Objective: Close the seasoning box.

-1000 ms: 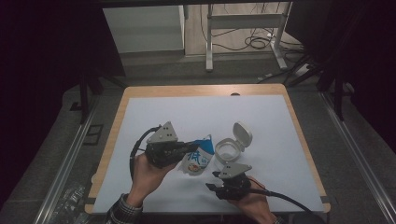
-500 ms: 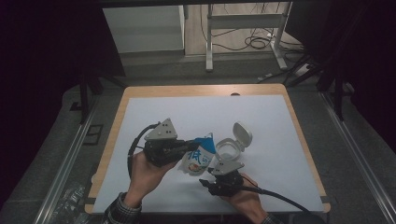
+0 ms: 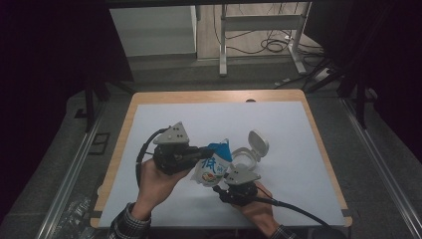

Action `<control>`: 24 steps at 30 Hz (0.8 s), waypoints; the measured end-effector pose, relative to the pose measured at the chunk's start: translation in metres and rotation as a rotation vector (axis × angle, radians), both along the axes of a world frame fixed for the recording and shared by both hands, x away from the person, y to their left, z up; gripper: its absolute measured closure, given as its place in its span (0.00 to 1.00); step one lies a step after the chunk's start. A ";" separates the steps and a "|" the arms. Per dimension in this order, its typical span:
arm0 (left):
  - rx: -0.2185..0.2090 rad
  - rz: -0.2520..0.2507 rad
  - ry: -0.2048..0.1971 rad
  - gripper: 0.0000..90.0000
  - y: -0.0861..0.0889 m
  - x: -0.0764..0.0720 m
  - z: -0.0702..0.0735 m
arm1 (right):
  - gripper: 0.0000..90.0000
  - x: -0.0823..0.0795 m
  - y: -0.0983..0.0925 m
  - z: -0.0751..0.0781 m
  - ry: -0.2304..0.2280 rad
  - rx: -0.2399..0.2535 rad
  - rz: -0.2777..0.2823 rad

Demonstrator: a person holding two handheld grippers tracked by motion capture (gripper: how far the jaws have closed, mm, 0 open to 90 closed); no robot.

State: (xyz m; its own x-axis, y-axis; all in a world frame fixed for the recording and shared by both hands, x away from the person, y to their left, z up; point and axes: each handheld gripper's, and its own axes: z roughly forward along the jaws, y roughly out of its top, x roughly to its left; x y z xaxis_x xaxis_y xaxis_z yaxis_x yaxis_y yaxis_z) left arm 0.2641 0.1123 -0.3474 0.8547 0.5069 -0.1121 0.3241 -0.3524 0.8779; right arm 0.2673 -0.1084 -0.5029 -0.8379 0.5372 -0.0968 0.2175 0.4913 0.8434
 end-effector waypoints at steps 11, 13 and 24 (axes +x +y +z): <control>-0.013 -0.008 0.018 1.00 -0.002 0.003 0.004 | 0.56 0.000 0.004 -0.003 -0.068 0.063 -0.008; -0.017 -0.012 0.030 1.00 -0.003 0.004 0.004 | 0.56 -0.001 0.004 -0.004 -0.081 0.067 -0.005; -0.013 0.009 0.053 1.00 -0.004 0.013 0.001 | 0.67 -0.007 0.003 0.000 -0.088 0.079 0.004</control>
